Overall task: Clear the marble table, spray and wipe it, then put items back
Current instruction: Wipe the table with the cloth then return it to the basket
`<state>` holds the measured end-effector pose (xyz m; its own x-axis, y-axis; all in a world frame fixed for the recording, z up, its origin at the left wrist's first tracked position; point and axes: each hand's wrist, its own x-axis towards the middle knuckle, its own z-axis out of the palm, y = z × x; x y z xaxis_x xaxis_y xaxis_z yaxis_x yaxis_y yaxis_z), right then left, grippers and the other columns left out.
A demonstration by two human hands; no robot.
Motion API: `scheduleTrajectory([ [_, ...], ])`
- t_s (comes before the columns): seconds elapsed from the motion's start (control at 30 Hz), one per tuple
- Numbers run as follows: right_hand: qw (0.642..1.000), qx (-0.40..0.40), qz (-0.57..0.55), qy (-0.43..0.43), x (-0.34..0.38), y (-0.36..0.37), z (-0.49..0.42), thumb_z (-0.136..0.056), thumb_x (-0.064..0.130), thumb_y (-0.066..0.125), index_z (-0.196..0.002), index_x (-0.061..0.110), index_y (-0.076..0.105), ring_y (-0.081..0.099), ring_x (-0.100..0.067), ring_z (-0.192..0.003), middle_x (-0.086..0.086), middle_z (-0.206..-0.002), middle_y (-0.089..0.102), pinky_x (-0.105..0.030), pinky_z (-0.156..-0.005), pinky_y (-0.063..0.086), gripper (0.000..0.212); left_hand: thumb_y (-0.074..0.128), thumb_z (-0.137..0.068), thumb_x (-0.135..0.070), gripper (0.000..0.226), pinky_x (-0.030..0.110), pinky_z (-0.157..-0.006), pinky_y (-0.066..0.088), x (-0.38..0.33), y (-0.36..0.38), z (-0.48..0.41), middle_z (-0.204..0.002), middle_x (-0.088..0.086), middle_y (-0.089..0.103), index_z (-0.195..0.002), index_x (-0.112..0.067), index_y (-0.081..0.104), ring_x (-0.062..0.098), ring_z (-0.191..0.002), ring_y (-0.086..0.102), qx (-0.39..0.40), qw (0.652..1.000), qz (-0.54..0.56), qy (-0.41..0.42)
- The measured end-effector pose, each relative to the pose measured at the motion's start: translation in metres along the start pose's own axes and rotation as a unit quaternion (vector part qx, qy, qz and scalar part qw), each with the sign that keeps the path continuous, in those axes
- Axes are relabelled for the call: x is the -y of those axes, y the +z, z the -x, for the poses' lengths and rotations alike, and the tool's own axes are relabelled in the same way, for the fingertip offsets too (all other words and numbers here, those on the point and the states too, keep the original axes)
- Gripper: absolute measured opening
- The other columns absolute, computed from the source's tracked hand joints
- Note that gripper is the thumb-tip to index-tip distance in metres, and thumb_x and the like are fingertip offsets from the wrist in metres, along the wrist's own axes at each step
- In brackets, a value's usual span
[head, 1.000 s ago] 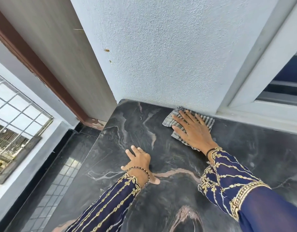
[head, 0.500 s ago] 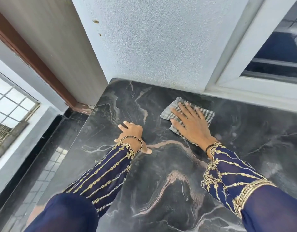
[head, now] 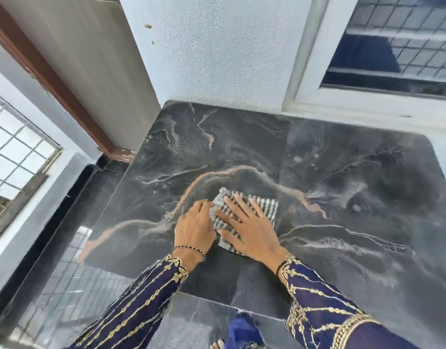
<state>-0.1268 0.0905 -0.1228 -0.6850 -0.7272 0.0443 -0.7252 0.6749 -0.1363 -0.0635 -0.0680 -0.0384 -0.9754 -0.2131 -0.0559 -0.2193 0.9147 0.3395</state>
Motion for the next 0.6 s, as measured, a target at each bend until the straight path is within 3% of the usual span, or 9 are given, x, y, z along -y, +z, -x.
scheduleTrajectory([
  [0.1,1.000,0.008,-0.008,-0.027,0.029,-0.001,0.037,-0.104,0.060,0.030,-0.154,0.040,0.036,0.022,-0.025,-0.155,0.002,-0.165,0.029,-0.053,-0.124,0.019,0.054,0.046,-0.090,-0.011,0.037,0.044,-0.091,0.048,0.000,-0.003,0.031,-0.131,0.002,0.054,-0.125,-0.015,0.055,0.027,-0.115,0.058,0.021,0.999,0.026,-0.023],
  [0.3,0.996,0.009,-0.031,-0.080,0.051,-0.001,0.107,-0.104,0.060,0.031,-0.155,0.043,0.029,0.020,-0.025,-0.155,0.003,-0.167,0.024,-0.054,-0.123,0.022,0.054,0.044,-0.090,-0.007,0.032,0.043,-0.087,0.050,-0.007,0.001,0.062,-0.124,0.002,0.057,-0.116,-0.015,0.060,0.028,-0.106,0.061,0.048,0.999,0.023,-0.010],
  [0.43,0.997,0.021,-0.042,-0.068,0.039,-0.004,0.133,-0.104,0.061,0.028,-0.157,0.049,0.017,0.017,-0.020,-0.156,0.008,-0.168,0.018,-0.049,-0.125,0.013,0.055,0.046,-0.090,-0.012,0.029,0.041,-0.082,0.051,-0.021,0.006,0.062,-0.122,-0.002,0.059,-0.113,-0.018,0.063,0.029,-0.100,0.064,0.073,0.997,0.028,0.012],
  [0.6,0.995,0.053,-0.048,-0.069,0.018,-0.013,0.125,-0.104,0.063,0.025,-0.152,0.051,0.030,0.008,-0.015,-0.157,0.010,-0.168,0.020,-0.046,-0.127,0.008,0.049,0.047,-0.092,-0.016,0.028,0.036,-0.085,0.050,-0.044,0.016,0.045,-0.123,-0.004,0.055,-0.117,-0.019,0.058,0.021,-0.105,0.061,0.098,0.993,0.044,0.038],
])
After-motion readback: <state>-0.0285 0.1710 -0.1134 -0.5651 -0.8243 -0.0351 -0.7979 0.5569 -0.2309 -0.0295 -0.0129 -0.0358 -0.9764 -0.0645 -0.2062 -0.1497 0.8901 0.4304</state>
